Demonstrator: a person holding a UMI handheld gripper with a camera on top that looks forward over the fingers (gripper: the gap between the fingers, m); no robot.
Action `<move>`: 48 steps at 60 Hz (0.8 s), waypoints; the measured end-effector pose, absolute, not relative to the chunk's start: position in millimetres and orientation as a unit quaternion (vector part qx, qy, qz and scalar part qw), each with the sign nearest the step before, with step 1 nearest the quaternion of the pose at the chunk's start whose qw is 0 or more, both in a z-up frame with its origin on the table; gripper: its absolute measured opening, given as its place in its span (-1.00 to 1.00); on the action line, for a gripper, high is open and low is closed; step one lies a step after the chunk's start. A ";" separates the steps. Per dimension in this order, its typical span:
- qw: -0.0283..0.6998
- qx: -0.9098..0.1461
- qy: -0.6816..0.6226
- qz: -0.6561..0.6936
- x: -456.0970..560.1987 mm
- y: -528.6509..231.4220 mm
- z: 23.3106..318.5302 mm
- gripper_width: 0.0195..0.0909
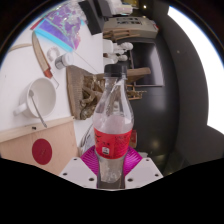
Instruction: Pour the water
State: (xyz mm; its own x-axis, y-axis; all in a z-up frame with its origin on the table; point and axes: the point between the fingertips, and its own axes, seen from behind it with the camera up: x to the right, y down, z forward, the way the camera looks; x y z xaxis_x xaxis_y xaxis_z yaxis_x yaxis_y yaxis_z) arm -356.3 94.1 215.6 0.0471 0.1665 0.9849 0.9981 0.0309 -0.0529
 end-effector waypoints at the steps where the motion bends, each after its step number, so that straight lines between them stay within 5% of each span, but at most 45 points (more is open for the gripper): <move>1: 0.488 -0.564 -0.520 -0.417 -354.1 93.7 217.4 -0.81; 13: 0.563 -0.723 -0.358 -0.180 -357.7 82.5 214.7 -0.81; 24: 0.556 -0.793 -0.249 0.001 -359.2 81.9 166.7 -0.80; 48: 0.532 -0.822 -0.177 0.094 -356.2 73.7 73.3 -0.75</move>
